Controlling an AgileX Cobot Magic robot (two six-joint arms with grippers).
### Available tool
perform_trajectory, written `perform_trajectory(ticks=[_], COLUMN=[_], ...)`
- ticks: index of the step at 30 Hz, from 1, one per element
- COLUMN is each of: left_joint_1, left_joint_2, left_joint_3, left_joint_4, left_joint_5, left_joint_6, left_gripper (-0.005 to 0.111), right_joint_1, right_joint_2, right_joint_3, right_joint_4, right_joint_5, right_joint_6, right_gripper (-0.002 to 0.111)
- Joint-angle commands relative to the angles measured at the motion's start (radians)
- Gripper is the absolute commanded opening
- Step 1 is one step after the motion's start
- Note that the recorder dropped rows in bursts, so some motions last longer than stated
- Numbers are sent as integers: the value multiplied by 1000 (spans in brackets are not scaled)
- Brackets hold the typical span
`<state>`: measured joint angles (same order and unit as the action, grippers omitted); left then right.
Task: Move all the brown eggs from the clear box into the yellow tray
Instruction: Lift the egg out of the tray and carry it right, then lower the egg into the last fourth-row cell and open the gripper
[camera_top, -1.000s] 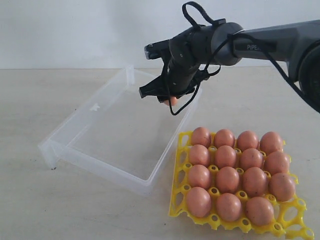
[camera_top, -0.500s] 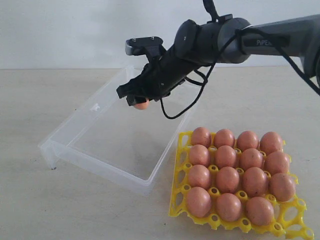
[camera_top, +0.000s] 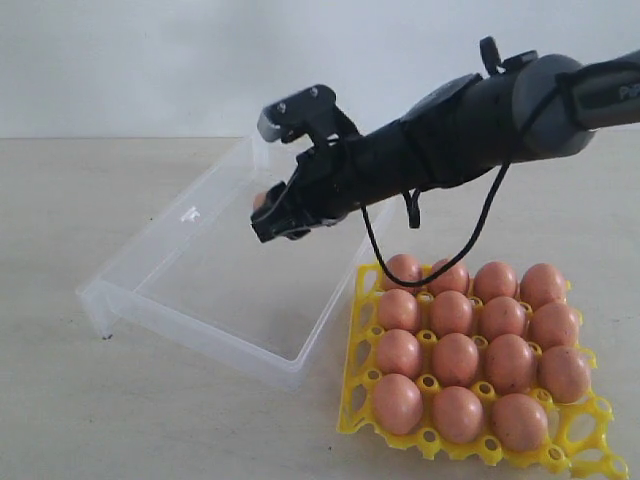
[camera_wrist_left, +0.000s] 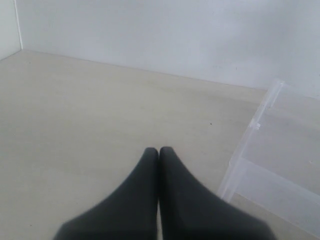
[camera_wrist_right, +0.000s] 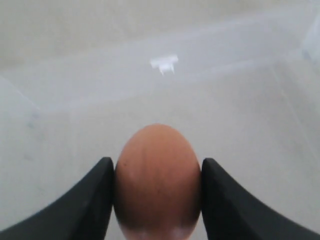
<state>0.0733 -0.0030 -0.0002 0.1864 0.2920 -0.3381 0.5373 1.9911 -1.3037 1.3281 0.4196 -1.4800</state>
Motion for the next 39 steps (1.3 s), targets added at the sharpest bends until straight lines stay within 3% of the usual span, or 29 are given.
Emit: perform_trajectory(ticks=[1, 5, 8, 13, 18, 20, 23, 25, 26, 28, 30, 32, 35, 37, 39], left_joint_1=[-5, -5, -5, -5, -5, -5, -5, -5, -5, -5, -5, -5, -5, -5, -5], left_joint_2=[3, 3, 3, 3, 3, 3, 3, 3, 3, 3, 3, 3, 3, 3, 3], left_joint_3=[0, 0, 0, 0, 0, 0, 0, 0, 0, 0, 0, 0, 0, 0, 0], left_joint_4=[-7, -7, -7, -7, -7, -7, -7, -7, -7, -7, -7, -7, -7, -7, -7], left_joint_5=[1, 1, 1, 1, 1, 1, 1, 1, 1, 1, 1, 1, 1, 1, 1], left_joint_6=[-7, -7, -7, -7, -7, -7, -7, -7, -7, -7, -7, -7, -7, -7, -7], left_gripper=[-4, -4, -4, -4, -4, -4, -4, -4, -4, -4, -4, -4, -4, -4, -4], right_joint_1=[-5, -7, -14, -39, -146, -250, -405, -517, -571, -608, -614, -614, -614, -614, -614], right_joint_2=[-72, -99, -164, -376, -636, -755, -844, -869, -871, -872, -875, -882, -884, -884, -886], right_joint_3=[4, 63, 183, 428, 622, 674, 675, 672, 670, 670, 670, 659, 607, 574, 572], right_joint_4=[193, 262, 416, 416, 416, 416, 409, 234, 138, 60, -184, -579, -1223, -1710, -2035], right_joint_5=[133, 149, 149, 165, -210, -556, -583, -534, -617, -774, -806, -741, -737, -775, -853], right_joint_6=[-138, -148, -286, -465, -456, -396, -204, 47, 283, 577, 767, 1022, 1637, 2028, 2331], right_gripper=[0, 0, 0, 0, 0, 0, 0, 0, 0, 0, 0, 0, 0, 0, 0])
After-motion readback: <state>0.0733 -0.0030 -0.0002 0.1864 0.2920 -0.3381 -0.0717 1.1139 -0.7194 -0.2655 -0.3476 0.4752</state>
